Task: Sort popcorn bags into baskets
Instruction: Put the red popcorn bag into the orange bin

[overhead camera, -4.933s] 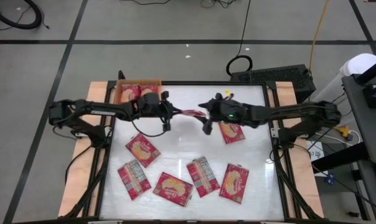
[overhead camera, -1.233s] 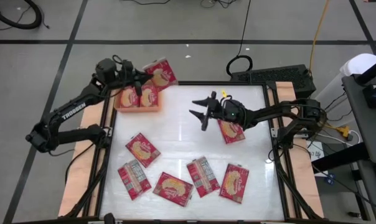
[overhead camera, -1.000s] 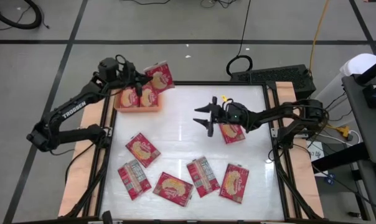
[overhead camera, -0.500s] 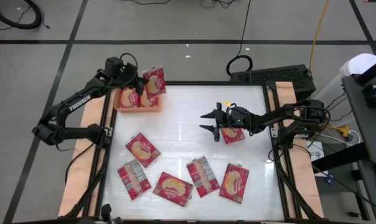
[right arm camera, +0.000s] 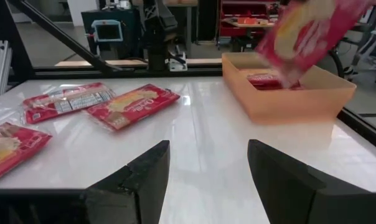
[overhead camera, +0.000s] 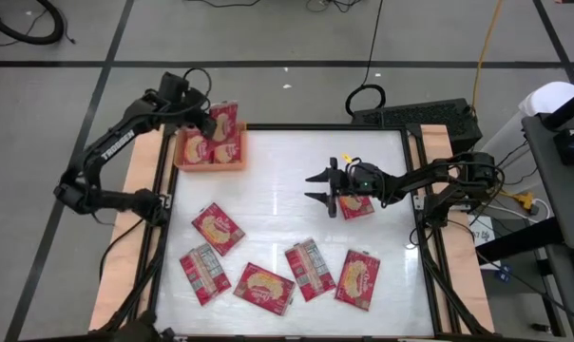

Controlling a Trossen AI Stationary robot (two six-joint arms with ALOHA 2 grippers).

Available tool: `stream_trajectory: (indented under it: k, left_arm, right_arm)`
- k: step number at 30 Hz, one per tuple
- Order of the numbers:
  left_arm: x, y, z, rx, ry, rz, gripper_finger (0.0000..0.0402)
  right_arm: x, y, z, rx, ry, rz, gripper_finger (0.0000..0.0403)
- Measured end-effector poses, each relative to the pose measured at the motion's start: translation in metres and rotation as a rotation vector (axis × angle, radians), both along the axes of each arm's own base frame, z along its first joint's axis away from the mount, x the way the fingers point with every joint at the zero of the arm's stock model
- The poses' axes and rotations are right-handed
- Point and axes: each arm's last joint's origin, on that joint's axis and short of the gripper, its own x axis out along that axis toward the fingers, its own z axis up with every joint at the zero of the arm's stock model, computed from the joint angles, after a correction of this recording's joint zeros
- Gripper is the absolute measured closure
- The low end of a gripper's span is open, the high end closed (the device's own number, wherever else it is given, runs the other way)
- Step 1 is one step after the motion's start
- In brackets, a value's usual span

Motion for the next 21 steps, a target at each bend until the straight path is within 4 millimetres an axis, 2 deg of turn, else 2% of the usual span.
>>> stream_trajectory:
  k: [3, 9, 16, 21]
  left_arm:
    - [0.004, 0.007, -0.020, -0.075, 0.046, -0.003, 0.0382]
    - [0.013, 0.020, -0.047, -0.196, 0.039, -0.033, 0.0381]
    - [0.017, 0.027, -0.059, -0.231, 0.054, -0.027, 0.0356]
    - [0.016, 0.031, -0.065, -0.212, 0.137, 0.030, 0.0330]
  right_arm:
    - [0.000, 0.000, 0.000, 0.008, -0.002, -0.001, 0.0195]
    - [0.000, 0.000, 0.000, 0.051, -0.001, -0.007, 0.0195]
    - [0.000, 0.000, 0.000, 0.053, -0.002, -0.008, 0.0195]
    - [0.000, 0.000, 0.000, 0.053, -0.001, -0.008, 0.0195]
